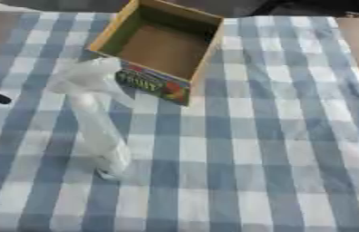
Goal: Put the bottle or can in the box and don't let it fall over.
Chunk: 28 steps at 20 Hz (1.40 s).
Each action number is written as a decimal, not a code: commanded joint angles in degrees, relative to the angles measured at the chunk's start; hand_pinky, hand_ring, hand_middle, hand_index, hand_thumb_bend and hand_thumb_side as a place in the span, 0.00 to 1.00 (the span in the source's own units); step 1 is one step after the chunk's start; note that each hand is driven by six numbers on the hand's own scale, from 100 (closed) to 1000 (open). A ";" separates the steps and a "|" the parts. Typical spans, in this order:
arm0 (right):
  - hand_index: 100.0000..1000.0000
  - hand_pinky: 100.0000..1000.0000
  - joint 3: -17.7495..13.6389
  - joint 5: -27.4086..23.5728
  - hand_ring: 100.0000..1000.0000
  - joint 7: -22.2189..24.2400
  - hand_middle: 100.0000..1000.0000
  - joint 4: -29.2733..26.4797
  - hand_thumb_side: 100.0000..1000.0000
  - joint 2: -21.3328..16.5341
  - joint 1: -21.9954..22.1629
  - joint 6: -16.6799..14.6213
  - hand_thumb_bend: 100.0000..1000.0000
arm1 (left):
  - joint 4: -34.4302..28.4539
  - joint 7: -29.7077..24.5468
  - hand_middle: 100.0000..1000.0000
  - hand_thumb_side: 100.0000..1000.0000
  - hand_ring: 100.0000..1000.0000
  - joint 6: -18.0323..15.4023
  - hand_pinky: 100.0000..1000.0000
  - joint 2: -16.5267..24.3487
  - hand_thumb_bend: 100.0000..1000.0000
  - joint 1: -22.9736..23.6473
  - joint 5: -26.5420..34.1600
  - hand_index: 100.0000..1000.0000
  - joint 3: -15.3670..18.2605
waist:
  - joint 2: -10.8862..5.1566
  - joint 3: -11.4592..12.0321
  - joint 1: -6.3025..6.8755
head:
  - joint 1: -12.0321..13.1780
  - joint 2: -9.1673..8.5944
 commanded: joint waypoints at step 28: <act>0.98 0.83 -0.08 -0.31 1.00 0.14 1.00 -0.13 0.66 -0.83 -0.49 1.12 0.00 | 0.10 -17.99 0.91 0.40 0.73 -4.61 1.00 2.27 0.32 -1.73 -1.78 1.00 -2.11 | -0.34 -0.27 -0.10 | 1.12 -0.97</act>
